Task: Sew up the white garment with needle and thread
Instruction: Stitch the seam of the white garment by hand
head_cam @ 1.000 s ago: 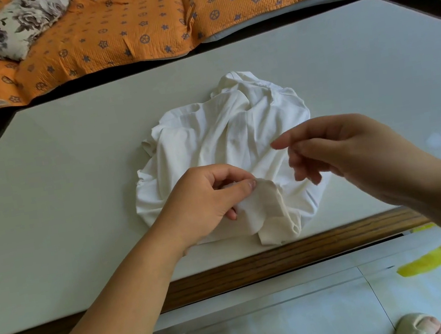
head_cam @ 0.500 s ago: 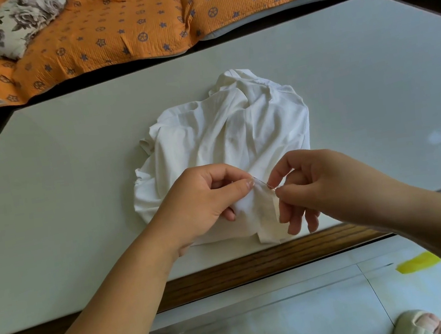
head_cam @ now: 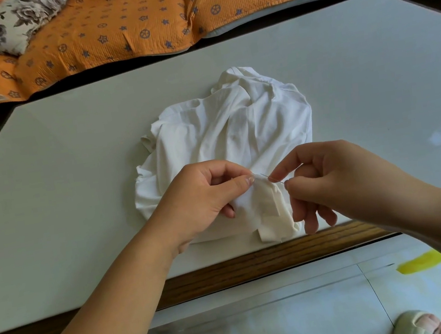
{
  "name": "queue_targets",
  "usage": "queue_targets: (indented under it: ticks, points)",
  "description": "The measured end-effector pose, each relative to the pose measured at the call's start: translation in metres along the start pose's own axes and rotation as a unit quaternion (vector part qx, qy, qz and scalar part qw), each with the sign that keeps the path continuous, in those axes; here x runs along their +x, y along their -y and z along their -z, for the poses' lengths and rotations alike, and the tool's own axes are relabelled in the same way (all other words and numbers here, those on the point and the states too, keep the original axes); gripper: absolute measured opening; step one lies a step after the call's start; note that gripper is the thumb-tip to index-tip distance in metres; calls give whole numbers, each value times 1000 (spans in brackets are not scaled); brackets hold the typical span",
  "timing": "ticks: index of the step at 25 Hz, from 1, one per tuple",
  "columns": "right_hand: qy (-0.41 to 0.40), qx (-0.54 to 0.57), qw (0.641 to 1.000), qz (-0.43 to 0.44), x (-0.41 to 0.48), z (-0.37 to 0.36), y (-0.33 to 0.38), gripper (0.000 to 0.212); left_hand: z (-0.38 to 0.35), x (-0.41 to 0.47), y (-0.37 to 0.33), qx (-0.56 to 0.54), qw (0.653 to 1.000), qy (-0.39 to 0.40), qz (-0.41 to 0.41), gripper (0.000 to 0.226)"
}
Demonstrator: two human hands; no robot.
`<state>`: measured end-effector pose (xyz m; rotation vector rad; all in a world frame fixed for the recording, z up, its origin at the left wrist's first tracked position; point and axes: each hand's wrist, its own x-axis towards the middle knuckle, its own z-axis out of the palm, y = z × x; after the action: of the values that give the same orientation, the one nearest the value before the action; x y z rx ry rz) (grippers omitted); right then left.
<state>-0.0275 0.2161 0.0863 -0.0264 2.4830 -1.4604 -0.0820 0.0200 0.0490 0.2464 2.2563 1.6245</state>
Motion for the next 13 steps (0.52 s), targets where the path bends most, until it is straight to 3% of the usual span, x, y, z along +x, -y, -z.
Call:
queue_targets:
  ticks: [13]
  points:
    - [7,13,1000,-7,4,-8,-4,21,-1,0,0,3,1000,-6,-4,7]
